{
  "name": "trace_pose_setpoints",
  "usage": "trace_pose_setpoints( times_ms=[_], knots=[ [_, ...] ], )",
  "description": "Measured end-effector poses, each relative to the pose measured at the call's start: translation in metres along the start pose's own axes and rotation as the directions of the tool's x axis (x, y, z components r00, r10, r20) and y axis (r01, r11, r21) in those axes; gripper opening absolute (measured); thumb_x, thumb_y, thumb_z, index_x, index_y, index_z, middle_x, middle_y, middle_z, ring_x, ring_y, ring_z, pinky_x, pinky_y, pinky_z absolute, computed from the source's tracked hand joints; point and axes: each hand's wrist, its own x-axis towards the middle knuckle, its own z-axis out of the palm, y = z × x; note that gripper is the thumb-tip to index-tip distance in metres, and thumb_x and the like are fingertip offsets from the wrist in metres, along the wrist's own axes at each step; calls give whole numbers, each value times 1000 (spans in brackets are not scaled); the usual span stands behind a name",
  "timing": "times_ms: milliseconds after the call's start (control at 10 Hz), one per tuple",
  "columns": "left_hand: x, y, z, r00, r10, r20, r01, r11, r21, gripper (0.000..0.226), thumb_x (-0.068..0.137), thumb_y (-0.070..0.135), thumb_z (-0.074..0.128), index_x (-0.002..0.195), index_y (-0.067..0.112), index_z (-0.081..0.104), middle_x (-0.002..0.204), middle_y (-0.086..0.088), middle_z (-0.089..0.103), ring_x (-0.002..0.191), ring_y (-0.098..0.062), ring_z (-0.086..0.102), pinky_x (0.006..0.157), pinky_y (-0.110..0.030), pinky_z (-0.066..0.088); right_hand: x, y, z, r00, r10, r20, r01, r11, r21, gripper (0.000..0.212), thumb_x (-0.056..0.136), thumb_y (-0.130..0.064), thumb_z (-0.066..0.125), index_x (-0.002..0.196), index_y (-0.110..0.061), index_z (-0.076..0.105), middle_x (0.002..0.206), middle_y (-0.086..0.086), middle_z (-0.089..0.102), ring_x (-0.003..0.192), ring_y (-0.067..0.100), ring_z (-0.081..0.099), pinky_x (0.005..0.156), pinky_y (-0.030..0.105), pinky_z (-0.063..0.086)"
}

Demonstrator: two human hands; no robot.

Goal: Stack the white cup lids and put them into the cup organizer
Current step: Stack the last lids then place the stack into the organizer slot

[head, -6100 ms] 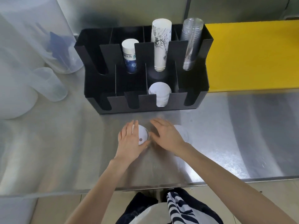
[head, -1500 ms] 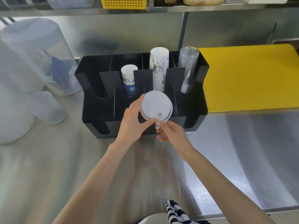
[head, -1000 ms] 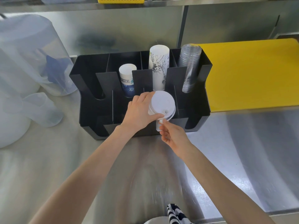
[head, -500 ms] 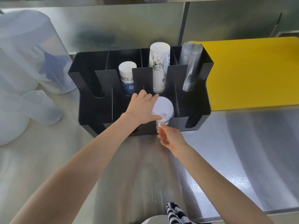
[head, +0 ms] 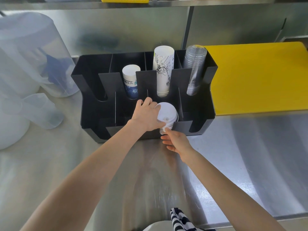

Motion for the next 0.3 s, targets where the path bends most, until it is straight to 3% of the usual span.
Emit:
trace_pose_setpoints(
  times_ms=[100, 200, 300],
  knots=[
    [-5, 1, 2, 1000, 0, 19, 0, 1000, -13, 73, 82, 54, 44, 137, 9, 27, 149, -6, 30, 137, -25, 18, 112, -46, 15, -2, 2, -4, 998, -62, 6, 62, 996, -71, 30, 88, -38, 49, 105, -16, 60, 99, 2, 66, 85, 12, 61, 65, 21, 49],
    [-16, 4, 4, 1000, -2, -29, -3, 990, -142, 71, 85, 47, 45, 140, 9, 20, 154, -7, 20, 143, -21, 8, 116, -48, 2, -6, 7, -14, 993, -116, 34, 121, 958, -262, 37, 85, -39, 51, 115, -20, 55, 114, -1, 62, 107, 17, 56, 91, 30, 47],
    [-24, 6, -2, 990, -75, -121, 31, 941, -336, 68, 87, 41, 46, 141, 10, 19, 155, -8, 15, 142, -21, 13, 116, -45, 5, -11, 0, -22, 978, -178, 112, 209, 862, -462, 40, 83, -42, 52, 119, -23, 54, 110, -9, 59, 111, 13, 51, 88, 24, 36]
  ],
)
